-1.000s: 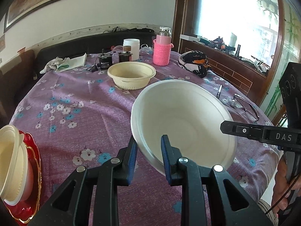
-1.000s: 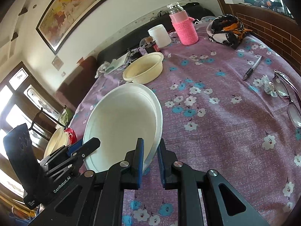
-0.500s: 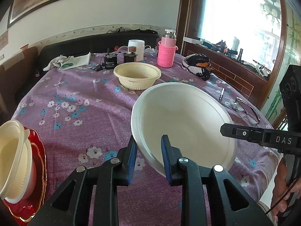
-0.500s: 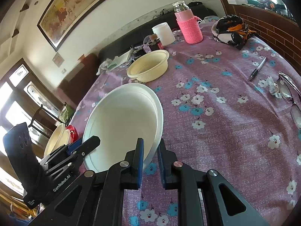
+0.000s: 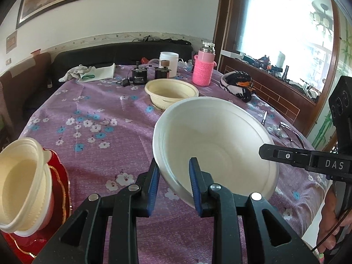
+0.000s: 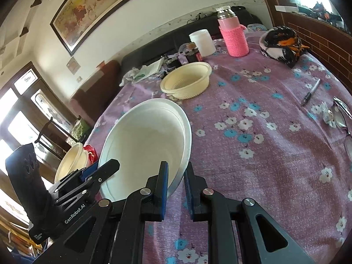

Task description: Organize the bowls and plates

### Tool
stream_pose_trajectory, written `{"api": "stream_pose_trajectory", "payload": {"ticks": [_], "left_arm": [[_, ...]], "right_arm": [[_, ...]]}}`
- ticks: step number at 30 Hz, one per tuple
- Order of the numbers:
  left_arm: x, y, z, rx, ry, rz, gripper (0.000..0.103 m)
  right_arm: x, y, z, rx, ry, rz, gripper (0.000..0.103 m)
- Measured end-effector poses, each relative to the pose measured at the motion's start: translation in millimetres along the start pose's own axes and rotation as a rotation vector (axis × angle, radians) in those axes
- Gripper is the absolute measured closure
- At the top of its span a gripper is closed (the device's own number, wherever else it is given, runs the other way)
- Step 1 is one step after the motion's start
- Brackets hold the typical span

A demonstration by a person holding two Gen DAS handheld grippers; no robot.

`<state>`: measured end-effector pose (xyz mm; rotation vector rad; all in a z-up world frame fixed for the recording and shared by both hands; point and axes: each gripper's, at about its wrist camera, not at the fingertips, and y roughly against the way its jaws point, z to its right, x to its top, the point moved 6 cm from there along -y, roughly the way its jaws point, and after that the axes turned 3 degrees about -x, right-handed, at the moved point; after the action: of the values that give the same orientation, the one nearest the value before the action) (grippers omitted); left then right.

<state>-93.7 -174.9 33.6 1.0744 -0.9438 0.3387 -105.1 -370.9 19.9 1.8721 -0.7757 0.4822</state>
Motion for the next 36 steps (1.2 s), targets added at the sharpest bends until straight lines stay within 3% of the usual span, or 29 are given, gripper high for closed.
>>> {"api": "stream_pose_trajectory", "payload": {"ticks": [36], "left_arm": [[25.3,76.3,-93.1,0.133,0.147,0.14,0.074]], "right_arm": [[25.7,-34.4,-113.0,0.164,0.159,-0.054,0.087]]}}
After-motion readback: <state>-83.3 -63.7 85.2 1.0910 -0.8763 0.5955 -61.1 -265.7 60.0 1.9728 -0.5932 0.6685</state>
